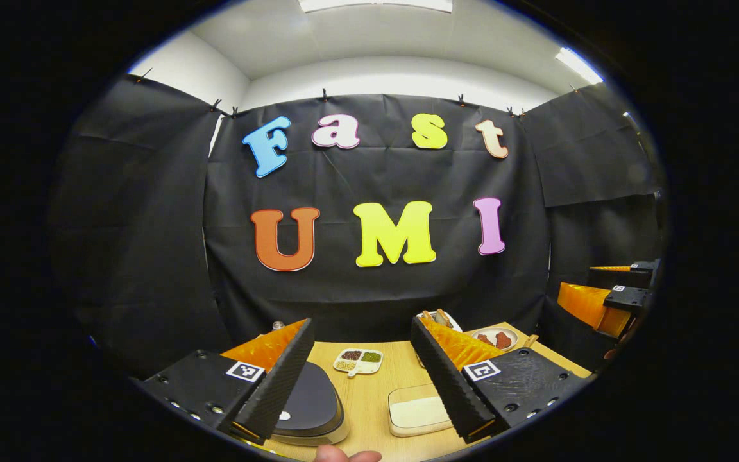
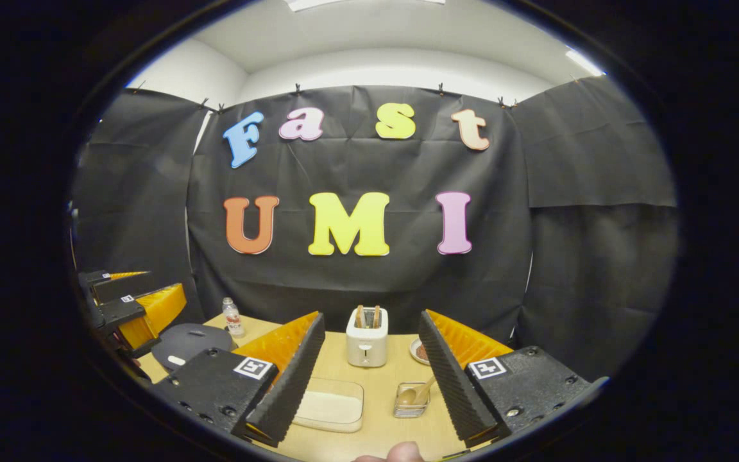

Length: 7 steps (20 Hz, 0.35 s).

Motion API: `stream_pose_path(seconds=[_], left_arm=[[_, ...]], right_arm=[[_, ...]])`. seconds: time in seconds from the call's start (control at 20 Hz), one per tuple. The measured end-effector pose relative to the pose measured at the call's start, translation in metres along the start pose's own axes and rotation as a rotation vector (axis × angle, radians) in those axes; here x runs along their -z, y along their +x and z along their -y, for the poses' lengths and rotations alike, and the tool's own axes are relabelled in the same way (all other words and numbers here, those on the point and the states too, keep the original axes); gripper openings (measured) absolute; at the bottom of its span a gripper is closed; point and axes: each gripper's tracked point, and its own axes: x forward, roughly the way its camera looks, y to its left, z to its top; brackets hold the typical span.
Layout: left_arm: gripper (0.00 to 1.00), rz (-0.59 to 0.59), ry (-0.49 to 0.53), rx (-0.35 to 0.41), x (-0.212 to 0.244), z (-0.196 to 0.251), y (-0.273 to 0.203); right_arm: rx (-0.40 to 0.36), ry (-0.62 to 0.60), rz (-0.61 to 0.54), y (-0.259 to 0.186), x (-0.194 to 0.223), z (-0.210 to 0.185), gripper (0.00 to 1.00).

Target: Close the left gripper, press the button to open the rice cooker; take a wooden spoon from the chopstick holder with the right hand, scoop a spoonful of rice and pour it into the rice cooker, then put the wooden spoon back into the chopstick holder.

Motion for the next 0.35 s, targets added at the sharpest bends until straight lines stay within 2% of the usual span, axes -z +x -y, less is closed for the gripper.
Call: stream_pose_path(seconds=[0.35], left_arm=[[0.97, 0.008, -0.003, -0.005, -0.0039, -0.0055, -0.0034]], right_arm=[[-0.002, -0.009, -0.013, 0.0040, 0.0080, -0.0095, 0.95]])
